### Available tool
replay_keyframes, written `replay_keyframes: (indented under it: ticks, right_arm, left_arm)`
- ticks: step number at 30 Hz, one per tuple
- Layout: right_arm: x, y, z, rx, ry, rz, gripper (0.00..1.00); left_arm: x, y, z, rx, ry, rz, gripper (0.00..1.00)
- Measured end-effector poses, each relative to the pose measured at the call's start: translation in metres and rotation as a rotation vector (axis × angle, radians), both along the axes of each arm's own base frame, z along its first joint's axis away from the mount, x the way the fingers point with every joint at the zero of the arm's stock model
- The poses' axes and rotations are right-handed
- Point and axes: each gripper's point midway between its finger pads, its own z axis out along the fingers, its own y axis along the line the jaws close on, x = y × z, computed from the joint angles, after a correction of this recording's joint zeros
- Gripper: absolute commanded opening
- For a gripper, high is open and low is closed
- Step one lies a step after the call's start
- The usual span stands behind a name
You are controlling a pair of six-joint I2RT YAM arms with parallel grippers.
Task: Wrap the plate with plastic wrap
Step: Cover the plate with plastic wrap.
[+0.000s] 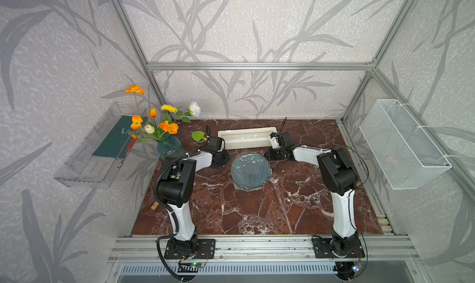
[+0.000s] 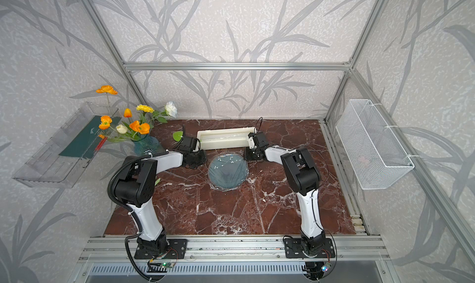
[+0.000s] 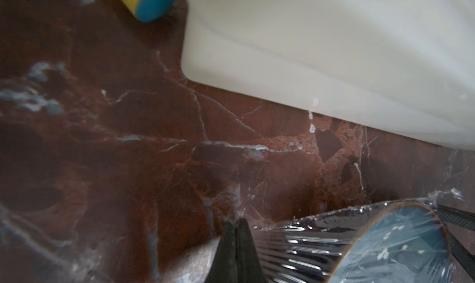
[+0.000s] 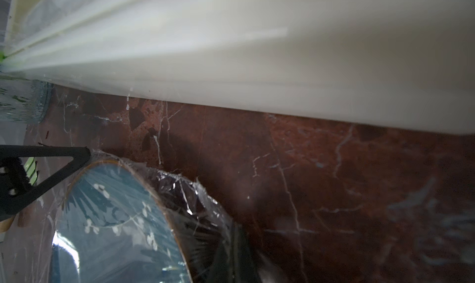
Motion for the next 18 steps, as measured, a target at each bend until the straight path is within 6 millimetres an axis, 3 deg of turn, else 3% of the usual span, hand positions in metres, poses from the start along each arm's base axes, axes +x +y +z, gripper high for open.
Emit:
replay_keyframes:
  ticks: [3, 5, 8, 12, 14, 18]
  right_arm:
    - [-0.002, 0.001, 0.0, 0.023, 0.017, -0.005, 0.05]
    - [-0.004, 0.002, -0.001, 0.036, 0.036, -0.005, 0.14]
    - [-0.01, -0.001, 0.0, 0.032, 0.071, 0.0, 0.37]
    - [-0.018, -0.017, 0.009, -0.02, 0.121, -0.021, 0.41]
    - [-0.023, -0.026, 0.015, -0.057, 0.137, -0.034, 0.43]
    - [-0.033, -0.043, 0.045, -0.121, 0.117, -0.047, 0.43]
  left_arm:
    - [0.0, 0.0, 0.001, 0.005, 0.008, -0.005, 0.03]
    - [-0.002, 0.0, 0.001, 0.016, 0.02, -0.015, 0.09]
    - [-0.004, 0.003, 0.002, 0.048, 0.036, -0.031, 0.25]
    - [-0.011, 0.015, 0.009, 0.124, 0.069, -0.024, 0.45]
    - [-0.014, 0.021, 0.02, 0.158, 0.076, -0.016, 0.49]
    - [-0.01, 0.03, 0.063, 0.205, 0.028, 0.007, 0.5]
